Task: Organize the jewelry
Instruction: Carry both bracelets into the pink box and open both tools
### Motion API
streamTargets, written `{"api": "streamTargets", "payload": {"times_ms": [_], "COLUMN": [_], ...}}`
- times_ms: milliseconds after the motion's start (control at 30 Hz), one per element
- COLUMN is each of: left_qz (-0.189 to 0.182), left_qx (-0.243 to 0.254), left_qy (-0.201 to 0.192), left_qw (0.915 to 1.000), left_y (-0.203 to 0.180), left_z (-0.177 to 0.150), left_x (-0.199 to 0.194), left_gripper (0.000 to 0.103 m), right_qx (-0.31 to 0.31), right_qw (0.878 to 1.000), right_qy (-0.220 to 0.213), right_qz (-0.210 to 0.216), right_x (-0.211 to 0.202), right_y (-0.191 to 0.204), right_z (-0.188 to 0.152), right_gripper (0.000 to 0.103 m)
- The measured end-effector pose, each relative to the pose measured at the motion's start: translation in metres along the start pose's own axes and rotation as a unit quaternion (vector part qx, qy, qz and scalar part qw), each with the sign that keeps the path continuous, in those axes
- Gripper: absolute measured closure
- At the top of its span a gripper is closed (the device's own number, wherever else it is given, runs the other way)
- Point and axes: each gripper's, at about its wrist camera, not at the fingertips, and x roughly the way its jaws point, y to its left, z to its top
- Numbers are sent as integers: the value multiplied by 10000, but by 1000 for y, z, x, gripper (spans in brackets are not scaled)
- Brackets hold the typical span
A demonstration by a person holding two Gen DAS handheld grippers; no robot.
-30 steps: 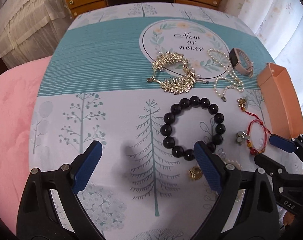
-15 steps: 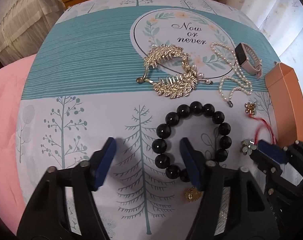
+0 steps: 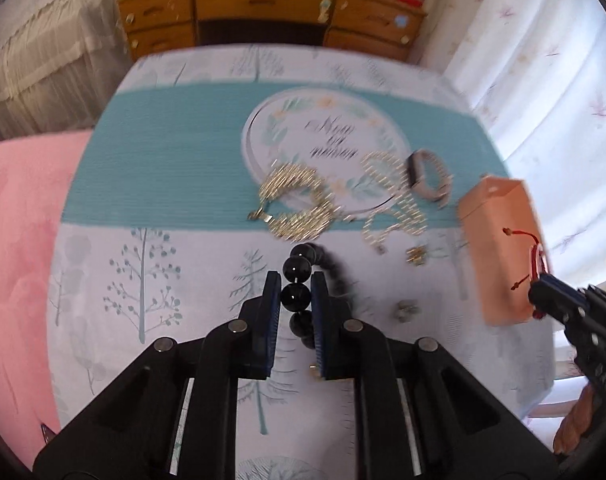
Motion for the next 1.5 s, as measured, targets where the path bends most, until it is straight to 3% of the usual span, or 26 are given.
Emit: {"api": "streamTargets", "payload": {"times_ms": [100,200,433,567,700,800,833,1000,1133,1200,1300,1433,1500], "left_qz": [-198,-482,-1050,-1208,-1243,-1344,-1373,-1338,-981,-987,-968,-1125,-1229], "left_qx": [220,497,1204,1581,1810,1881,1881,1792,1698,1633,1632,1645,1613], "left_qy": [-291,-550,-794,-777,-517,-312,-254,40,311,566,674,426,295], "left_qw": [9991,9961,9840,9769,9742,9724,9722,9747,9801,9800,9795,9790,9788], "left_y": [-25,-53,-139,-195,-241,-265,-272,-278,-268,-260,-253,-248,-246], "left_z": [10,21,48,56,59,59,59,54,53,52,50,45,44], "left_x": [-32,-61,-87,-72,-33,-2,9,73,117,129,129,104,87], "left_gripper": [91,91,91,91,91,91,91,90,90,90,89,88,76], "right_qx": [255,564,1375,1781,2197,2063,1987,1596,1467,1441,1423,1400,1325], "right_qw": [9990,9973,9903,9839,9746,9782,9800,9868,9883,9885,9886,9891,9900], "right_qy": [-317,-357,-152,137,327,195,103,-60,-146,-188,-232,-208,-201], "right_qz": [-197,-312,-115,69,301,148,99,-257,-399,-408,-434,-402,-437], "right_x": [-29,-36,-3,31,44,33,28,5,-9,-14,-17,-20,-20], "right_y": [-23,-51,-122,-145,-162,-157,-155,-144,-135,-135,-136,-135,-130], "right_z": [7,7,-8,-20,-35,-43,-46,-62,-66,-68,-66,-60,-59], "right_gripper": [93,93,93,93,90,66,64,64,64,64,64,64,64]}}
